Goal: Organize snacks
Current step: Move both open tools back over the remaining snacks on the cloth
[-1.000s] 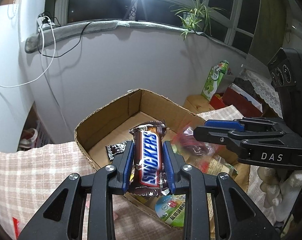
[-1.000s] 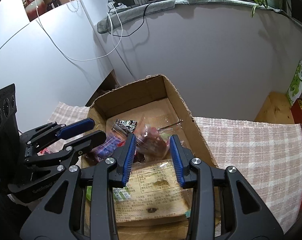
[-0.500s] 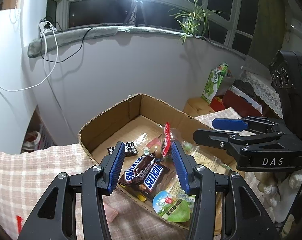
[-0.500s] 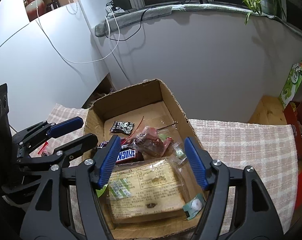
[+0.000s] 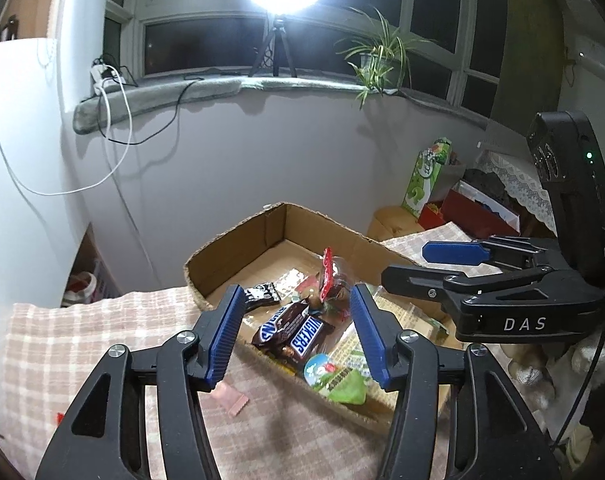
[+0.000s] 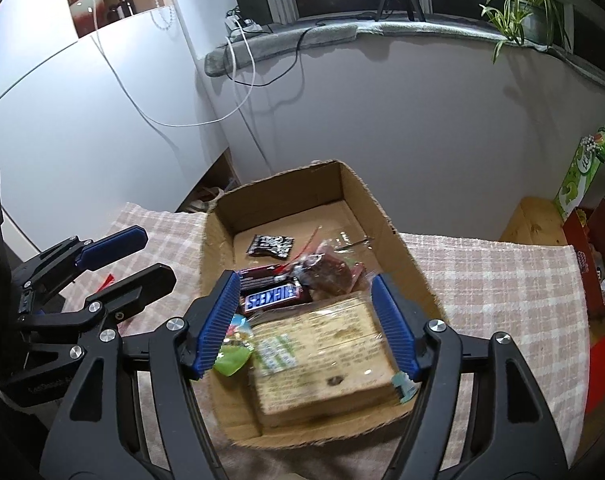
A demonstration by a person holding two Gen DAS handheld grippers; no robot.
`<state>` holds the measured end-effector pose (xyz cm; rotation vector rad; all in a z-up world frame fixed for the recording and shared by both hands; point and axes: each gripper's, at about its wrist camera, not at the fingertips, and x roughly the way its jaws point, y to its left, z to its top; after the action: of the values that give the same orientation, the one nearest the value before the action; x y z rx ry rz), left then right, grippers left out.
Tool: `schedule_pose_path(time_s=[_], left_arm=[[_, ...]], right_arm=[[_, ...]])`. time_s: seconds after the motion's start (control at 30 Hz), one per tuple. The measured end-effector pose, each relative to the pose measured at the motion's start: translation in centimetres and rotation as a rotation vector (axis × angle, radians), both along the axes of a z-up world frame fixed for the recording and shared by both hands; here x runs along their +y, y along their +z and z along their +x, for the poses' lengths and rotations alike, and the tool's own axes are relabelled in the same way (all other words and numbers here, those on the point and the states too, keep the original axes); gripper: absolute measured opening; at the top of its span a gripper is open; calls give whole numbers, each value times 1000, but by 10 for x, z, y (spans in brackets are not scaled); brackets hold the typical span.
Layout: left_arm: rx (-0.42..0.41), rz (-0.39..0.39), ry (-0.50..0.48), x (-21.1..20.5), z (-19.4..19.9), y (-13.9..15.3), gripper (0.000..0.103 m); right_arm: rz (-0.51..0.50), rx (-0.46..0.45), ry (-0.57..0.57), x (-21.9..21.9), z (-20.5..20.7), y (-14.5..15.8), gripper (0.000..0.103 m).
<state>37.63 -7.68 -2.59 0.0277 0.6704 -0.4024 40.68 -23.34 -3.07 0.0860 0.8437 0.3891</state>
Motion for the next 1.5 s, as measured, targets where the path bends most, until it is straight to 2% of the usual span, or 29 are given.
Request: schedule_pose_path(time_s=[0.27,0.5,0.67,0.87,1.0,1.13,1.5], left_arm=[[-16,-17,32,22,-25,8,55],[-14,-39,98,62,-49,9,55],[0,-65,172,99,-69,2,56],[35,-86,246,135,-93,-17,56],[65,-104,287,156,-104,-31,56],[99,-124,301,168,-110,-44,56],[213,-188,301,184,-92,-78,56]], right_arm=[[22,-22,27,17,-28,9,71],[40,-33,76,38,-56,11,71],[69,-51,139,61,-81,9,71],[33,-66,213,103,-105,-9,71],[7,-37,226,126,-102,-33,71],[14,37,218,137,-88,-60,57],[-42,105,133,150,-54,-96,57]])
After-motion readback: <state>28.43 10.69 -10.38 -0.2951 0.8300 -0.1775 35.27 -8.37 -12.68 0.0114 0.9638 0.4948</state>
